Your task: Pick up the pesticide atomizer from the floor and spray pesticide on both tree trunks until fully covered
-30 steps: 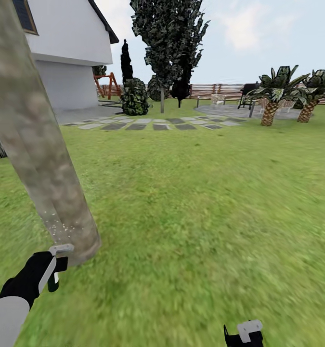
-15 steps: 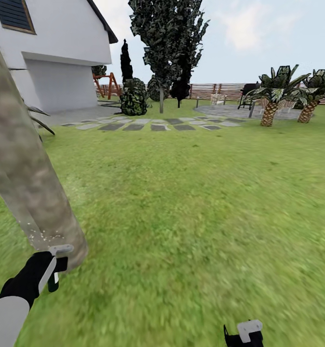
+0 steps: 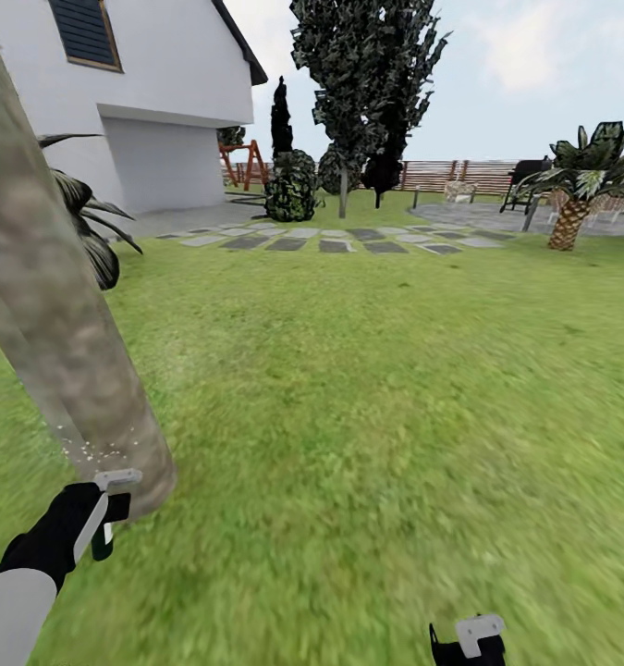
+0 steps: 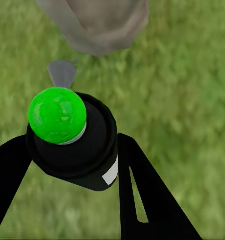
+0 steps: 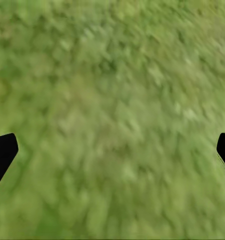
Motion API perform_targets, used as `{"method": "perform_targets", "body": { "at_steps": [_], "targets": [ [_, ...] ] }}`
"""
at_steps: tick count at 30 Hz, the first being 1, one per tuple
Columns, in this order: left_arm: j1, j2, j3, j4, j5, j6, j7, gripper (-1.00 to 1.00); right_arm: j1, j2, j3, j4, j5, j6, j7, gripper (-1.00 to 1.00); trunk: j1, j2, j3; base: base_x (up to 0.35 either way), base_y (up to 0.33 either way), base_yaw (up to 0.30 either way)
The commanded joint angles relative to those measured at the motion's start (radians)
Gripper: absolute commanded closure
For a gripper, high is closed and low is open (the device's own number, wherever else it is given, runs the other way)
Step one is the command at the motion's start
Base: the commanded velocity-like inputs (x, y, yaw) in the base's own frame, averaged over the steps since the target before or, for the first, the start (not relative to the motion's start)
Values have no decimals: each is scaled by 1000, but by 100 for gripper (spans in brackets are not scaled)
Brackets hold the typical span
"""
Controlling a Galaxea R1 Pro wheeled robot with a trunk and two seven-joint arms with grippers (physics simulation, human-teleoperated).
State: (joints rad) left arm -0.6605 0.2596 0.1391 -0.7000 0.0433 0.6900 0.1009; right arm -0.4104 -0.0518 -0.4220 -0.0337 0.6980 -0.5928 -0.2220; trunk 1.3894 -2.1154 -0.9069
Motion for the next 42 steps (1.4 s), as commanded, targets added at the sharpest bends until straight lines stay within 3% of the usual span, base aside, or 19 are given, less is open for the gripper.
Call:
{"method": "perform_targets", "body": {
  "at_steps": [1, 13, 27, 29, 31, 35, 40, 42],
  "targets": [
    [-1, 0, 0, -1, 4, 5, 5, 100, -1, 0, -4, 2, 11, -2, -7, -100, 0, 0, -1, 196, -231, 106],
    [-1, 1, 0, -3, 4, 5, 5, 100, -1, 0, -4, 2, 11, -2, -7, -100, 0, 0, -1, 174, -235, 28],
    [-1, 3, 1, -7, 9, 5, 5, 100, -1, 2, -4, 2, 11, -2, -7, -100, 0, 0, -1, 105, -261, 268],
    [-1, 7, 16, -8, 14, 3, 2, 100, -1, 1, -4, 2, 11, -2, -7, -100, 0, 0, -1, -115, -229, 277],
    [-3, 7, 64, -9, 11, 2, -8, 100, -1, 0, -4, 2, 11, -2, -7, -100, 0, 0, -1, -33, -51, 277],
    [-9, 8, 73, -20, 6, 2, -13, 100, -1, 1, -4, 2, 11, -2, -7, -100, 0, 0, -1, -5, -7, 277],
    [-27, -5, 58, -65, 8, 20, -16, 100, -1, 0, -4, 2, 11, -2, -8, -100, 0, 0, -1, 0, 0, 107],
    [-61, -12, -15, -130, 13, 54, -16, 100, -1, -2, -6, 1, 11, -2, -8, -100, 0, 0, -1, 0, 0, 6]
  ]
}}
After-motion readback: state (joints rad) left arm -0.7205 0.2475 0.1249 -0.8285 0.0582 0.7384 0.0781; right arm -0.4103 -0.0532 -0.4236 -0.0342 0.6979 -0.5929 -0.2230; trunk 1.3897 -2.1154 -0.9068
